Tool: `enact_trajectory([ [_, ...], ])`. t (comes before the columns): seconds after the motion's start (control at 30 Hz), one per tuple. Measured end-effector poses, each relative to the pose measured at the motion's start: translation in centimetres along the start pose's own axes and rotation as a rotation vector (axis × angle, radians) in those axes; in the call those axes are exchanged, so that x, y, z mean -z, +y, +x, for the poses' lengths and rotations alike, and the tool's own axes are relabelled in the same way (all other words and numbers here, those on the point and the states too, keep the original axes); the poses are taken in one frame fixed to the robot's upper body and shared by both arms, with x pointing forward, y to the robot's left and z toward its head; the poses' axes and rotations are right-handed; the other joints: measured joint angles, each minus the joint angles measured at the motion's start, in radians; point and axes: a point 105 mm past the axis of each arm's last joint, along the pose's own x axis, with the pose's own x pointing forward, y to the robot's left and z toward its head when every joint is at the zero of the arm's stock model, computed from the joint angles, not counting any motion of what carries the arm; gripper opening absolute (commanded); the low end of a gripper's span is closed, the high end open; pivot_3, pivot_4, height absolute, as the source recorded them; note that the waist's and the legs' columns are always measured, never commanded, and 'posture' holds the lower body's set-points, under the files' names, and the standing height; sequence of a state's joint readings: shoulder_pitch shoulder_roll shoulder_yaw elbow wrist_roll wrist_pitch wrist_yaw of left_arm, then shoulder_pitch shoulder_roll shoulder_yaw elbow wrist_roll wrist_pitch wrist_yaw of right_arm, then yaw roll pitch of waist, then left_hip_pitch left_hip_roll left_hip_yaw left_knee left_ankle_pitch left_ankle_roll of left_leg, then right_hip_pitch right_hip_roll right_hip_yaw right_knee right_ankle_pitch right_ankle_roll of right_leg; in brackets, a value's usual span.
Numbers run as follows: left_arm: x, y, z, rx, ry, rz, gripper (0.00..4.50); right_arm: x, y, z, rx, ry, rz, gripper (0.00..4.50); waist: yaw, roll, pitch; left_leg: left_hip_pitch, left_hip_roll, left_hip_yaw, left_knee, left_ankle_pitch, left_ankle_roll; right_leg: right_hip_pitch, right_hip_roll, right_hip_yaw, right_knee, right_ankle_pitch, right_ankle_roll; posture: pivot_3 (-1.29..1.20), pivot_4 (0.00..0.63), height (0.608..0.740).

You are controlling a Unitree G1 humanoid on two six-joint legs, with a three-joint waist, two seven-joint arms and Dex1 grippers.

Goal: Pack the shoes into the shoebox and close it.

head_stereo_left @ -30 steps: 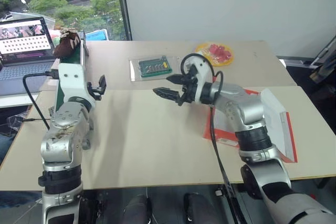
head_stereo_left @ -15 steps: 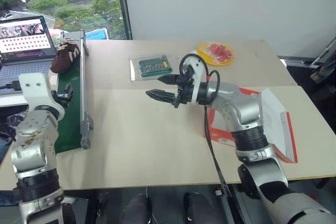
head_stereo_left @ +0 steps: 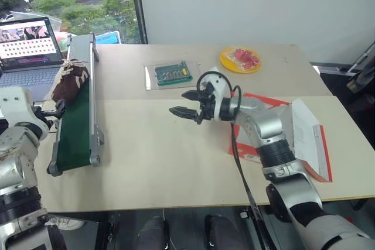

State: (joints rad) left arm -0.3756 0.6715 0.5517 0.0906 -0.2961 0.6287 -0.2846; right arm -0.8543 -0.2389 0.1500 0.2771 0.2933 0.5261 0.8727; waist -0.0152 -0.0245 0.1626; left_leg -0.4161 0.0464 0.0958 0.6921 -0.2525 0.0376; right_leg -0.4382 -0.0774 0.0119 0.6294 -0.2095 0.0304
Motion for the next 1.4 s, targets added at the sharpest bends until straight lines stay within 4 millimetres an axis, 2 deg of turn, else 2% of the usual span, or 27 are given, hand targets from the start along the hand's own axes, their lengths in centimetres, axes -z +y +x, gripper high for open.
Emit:
enact_trajectory([
  [0.17,0.9,-0.4,1.2,0.024,0.038,-0.001,4.43,0.0,0.0,0.1,0.0,0.001,-0.002,4.5,0.0,0.0,0.0,0.0,0.0,0.001,0.0,0.0,0.0,0.0,0.0,0.0,0.0,0.0,0.0,0.0,0.15,0.74],
  [0.37,1.4,0.1,2.8,0.035,0.072,0.021,4.43,0.0,0.0,0.1,0.003,0.003,-0.005,4.5,-0.001,0.0,0.0,0.0,0.0,0.007,0.0,0.0,0.0,-0.001,0.0,-0.001,0.001,0.0,0.0,0.0,0.15,0.74],
  [0.47,2.6,0.1,3.4,0.052,0.107,0.008,4.43,0.0,-0.1,0.0,0.006,0.005,-0.007,4.5,-0.002,0.0,0.0,0.0,0.001,0.01,0.0,0.0,0.0,-0.001,0.0,-0.001,0.001,0.0,0.0,0.0,0.15,0.74],
  [0.57,3.5,-0.3,3.5,0.089,0.142,0.013,3.74,0.0,-0.3,-0.2,0.016,0.011,-0.016,4.5,-0.002,0.0,0.0,0.0,0.001,0.011,0.0,0.0,0.0,-0.001,0.0,0.0,0.001,0.0,0.0,0.0,0.15,0.74],
  [0.73,3.5,-0.9,3.4,0.133,0.141,0.025,1.9,-0.3,-0.3,-0.3,0.019,0.006,-0.029,4.5,0.0,0.0,0.0,0.0,0.001,0.012,0.0,0.0,-0.001,-0.001,0.0,0.0,0.001,0.0,0.0,0.0,0.15,0.74],
  [0.87,3.5,-1.6,3.2,0.147,0.123,0.024,0.61,-0.3,-0.4,-0.4,0.029,0.009,-0.032,4.5,0.002,0.0,0.0,0.0,0.001,0.012,0.0,0.0,-0.001,-0.001,0.0,0.0,0.002,0.0,0.0,0.0,0.15,0.74],
  [0.93,3.4,-1.9,3.2,0.147,0.119,0.014,0.15,-0.3,-0.5,-0.4,0.034,0.01,-0.033,4.5,0.005,0.0,0.0,0.0,0.001,0.011,0.0,0.0,-0.001,-0.001,0.0,0.0,0.001,0.0,0.0,0.0,0.15,0.74],
  [1.03,3.1,-2.5,3.2,0.153,0.111,-0.013,0.07,-0.4,-0.6,-0.5,0.043,0.009,-0.033,4.5,0.008,0.0,0.0,0.0,0.001,0.011,0.001,0.0,-0.001,-0.001,0.0,0.0,0.002,0.0,0.0,0.0,0.15,0.74],
  [1.1,2.0,-4.0,3.3,0.193,0.08,-0.046,0.07,-0.4,-0.7,-0.5,0.051,0.009,-0.028,4.5,0.01,-0.001,0.0,-0.002,0.001,0.01,0.001,0.001,-0.001,-0.001,0.0,-0.002,0.002,0.0,0.0,0.0,0.15,0.74],
  [1.2,-0.9,-6.6,3.4,0.279,0.012,-0.073,0.07,-0.8,-1.0,-0.7,0.071,-0.007,0.005,4.5,0.01,-0.002,0.0,-0.007,0.001,0.008,0.002,0.001,-0.001,-0.004,0.001,-0.003,0.002,0.001,0.0,0.0,0.15,0.74],
  [1.3,-5.7,-11.7,2.6,0.461,-0.093,-0.089,0.07,-2.9,-2.6,-2.0,0.156,-0.105,0.134,4.5,0.013,-0.002,0.001,-0.01,0.0,0.008,0.002,0.006,-0.009,-0.005,0.0,-0.003,0.001,0.002,0.002,0.0,0.15,0.74],
  [1.33,-6.6,-12.9,2.3,0.501,-0.115,-0.089,0.07,-3.4,-2.8,-2.2,0.171,-0.13,0.157,4.5,0.013,-0.002,0.001,-0.009,0.0,0.008,0.002,0.006,-0.009,-0.004,0.0,-0.002,0.0,0.002,0.002,0.0,0.15,0.74],
  [1.4,-9.1,-17.6,1.2,0.65,-0.176,-0.111,0.07,-5.7,-4.1,-3.4,0.233,-0.264,0.294,4.5,0.014,-0.002,0.001,-0.009,0.0,0.008,0.002,0.005,-0.009,-0.004,0.0,-0.002,0.0,0.002,0.002,0.0,0.15,0.74],
])
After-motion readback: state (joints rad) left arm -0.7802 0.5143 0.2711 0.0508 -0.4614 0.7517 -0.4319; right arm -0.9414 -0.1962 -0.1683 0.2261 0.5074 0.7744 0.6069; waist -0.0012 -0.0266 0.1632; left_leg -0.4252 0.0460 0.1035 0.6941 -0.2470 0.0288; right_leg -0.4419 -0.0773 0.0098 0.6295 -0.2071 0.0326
